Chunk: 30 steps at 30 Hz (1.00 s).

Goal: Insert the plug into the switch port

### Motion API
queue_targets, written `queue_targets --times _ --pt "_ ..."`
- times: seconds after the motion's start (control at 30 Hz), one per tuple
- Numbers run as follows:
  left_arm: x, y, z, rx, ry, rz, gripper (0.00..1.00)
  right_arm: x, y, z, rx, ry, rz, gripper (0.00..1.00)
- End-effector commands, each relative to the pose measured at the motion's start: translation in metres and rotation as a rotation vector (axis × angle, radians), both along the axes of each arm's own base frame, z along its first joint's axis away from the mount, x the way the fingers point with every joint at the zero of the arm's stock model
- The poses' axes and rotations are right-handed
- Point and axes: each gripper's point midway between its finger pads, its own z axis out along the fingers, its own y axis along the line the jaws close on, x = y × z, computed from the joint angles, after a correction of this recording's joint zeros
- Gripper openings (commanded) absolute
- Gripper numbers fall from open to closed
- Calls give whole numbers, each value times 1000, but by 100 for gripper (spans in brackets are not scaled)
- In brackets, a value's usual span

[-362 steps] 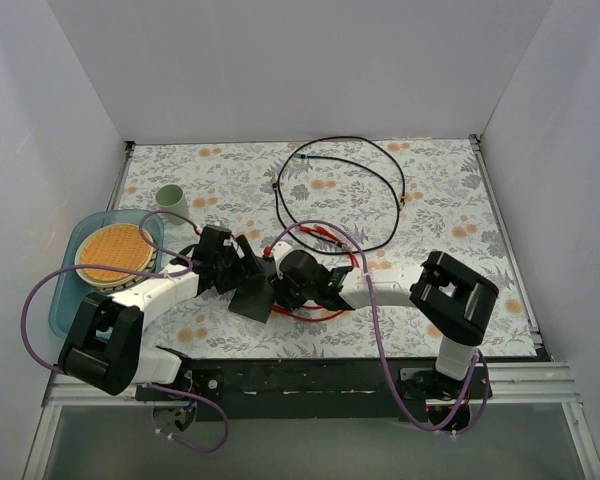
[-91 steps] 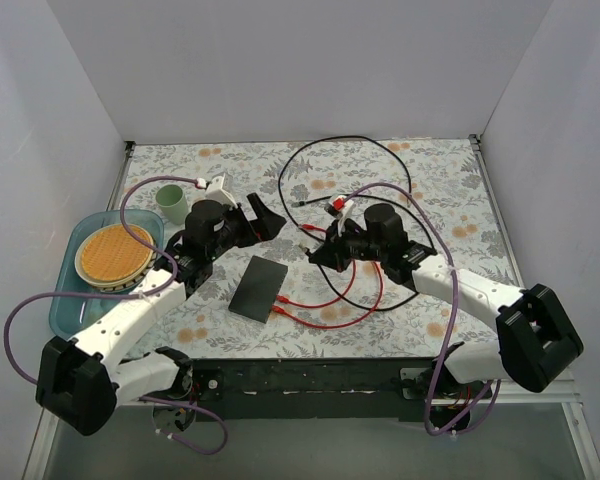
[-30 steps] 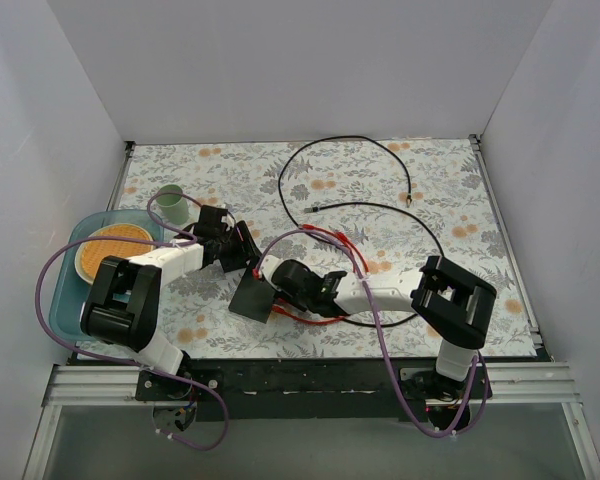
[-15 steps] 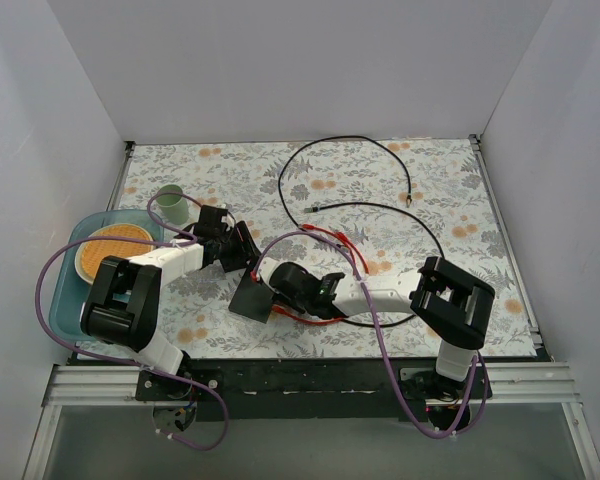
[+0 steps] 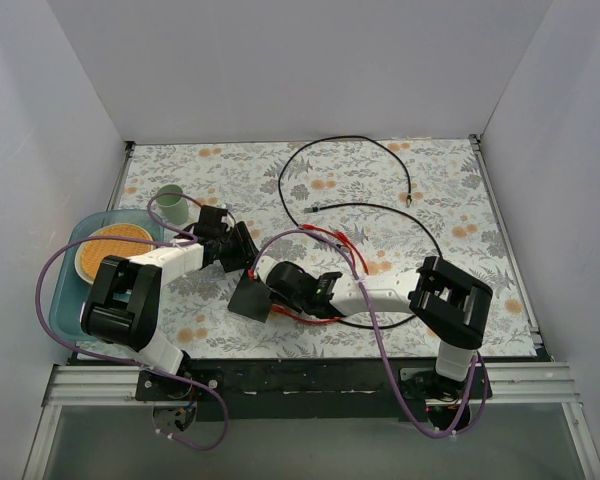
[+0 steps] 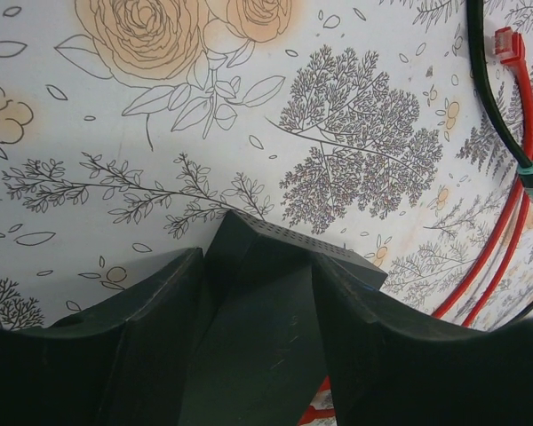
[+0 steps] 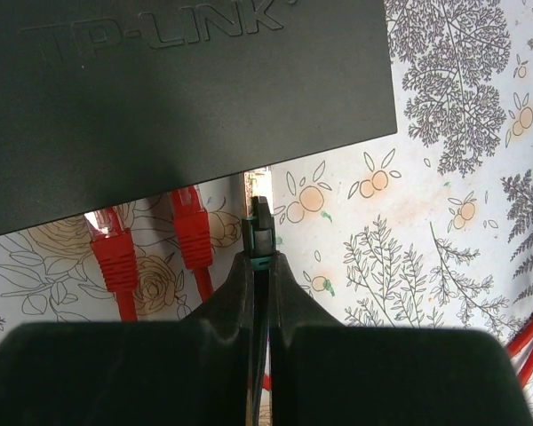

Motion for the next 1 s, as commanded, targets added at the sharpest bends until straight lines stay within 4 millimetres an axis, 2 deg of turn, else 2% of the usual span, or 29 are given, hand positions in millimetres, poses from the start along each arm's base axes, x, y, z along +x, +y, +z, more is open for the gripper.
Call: queue_targets --times 0.0,0.27,0.47,0.97 --pt "-3 0 0 -13 3 -8 50 11 25 23 83 -50 -18 1" --pt "-4 -4 0 -32 8 -25 48 13 26 15 77 -58 -23 1" --pt "-6 -8 -1 -49 21 -42 41 19 38 15 107 -69 -33 1" --pt "-7 -15 -3 -82 37 -73 37 38 52 30 173 -78 -154 1"
